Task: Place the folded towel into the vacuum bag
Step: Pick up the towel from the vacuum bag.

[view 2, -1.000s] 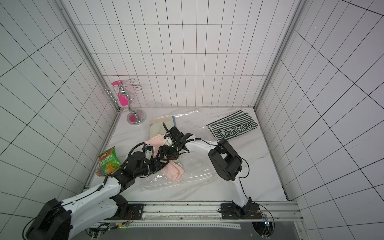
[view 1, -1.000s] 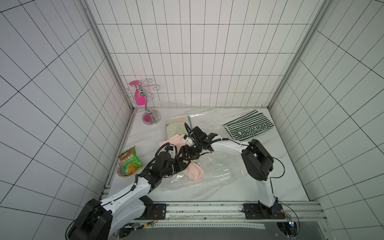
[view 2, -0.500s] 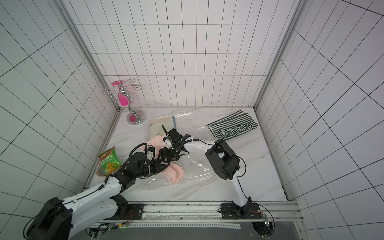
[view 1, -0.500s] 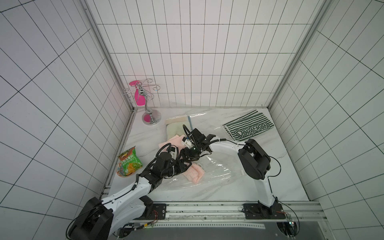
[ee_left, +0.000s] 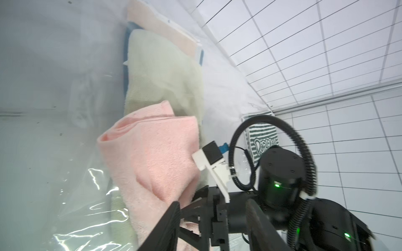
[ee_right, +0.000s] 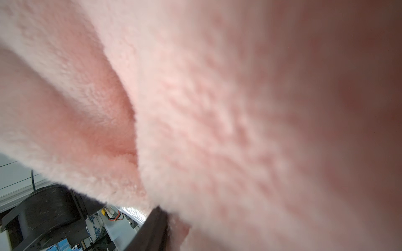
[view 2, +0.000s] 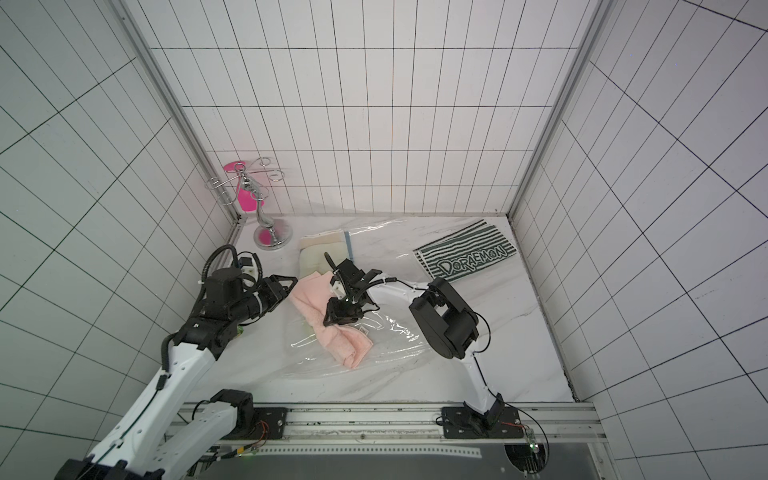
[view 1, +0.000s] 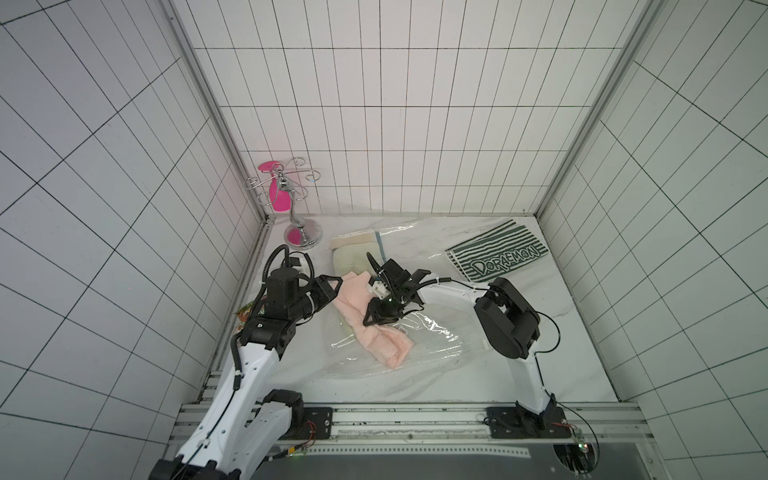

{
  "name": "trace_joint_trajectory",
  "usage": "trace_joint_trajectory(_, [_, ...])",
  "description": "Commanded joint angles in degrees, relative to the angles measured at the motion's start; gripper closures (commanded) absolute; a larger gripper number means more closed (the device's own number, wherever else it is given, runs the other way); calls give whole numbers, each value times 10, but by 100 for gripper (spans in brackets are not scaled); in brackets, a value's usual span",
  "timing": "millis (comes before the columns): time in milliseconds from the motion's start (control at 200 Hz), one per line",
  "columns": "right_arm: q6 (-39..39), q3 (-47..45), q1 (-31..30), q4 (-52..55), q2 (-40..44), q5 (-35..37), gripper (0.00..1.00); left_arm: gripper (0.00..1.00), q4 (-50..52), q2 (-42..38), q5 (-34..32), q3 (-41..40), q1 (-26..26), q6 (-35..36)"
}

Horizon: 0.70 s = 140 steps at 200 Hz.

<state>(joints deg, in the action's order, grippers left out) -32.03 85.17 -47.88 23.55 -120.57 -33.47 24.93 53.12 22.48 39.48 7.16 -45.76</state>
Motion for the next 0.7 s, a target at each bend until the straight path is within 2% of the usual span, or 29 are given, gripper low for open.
trace_joint_trajectory(0, [7, -35, 0, -2, 8, 22, 57, 51, 14, 53, 40, -31, -3, 11])
trace_joint_trajectory(115, [2, -53, -2, -25, 31, 5, 53, 53, -26, 58, 43, -58, -3, -2])
trace_joint_trajectory(250, [19, -44, -23, -16, 35, 33, 37, 52, -114, 89, 39, -86, -2, -15])
trace_joint_trajectory(350, [30, -45, -38, -5, 33, 66, 28, 54, -143, 144, 62, -64, -1, -28])
trace_joint_trajectory(695, [40, -8, -74, 41, 52, 117, 18, 57, -196, 199, 81, -71, 6, -45])
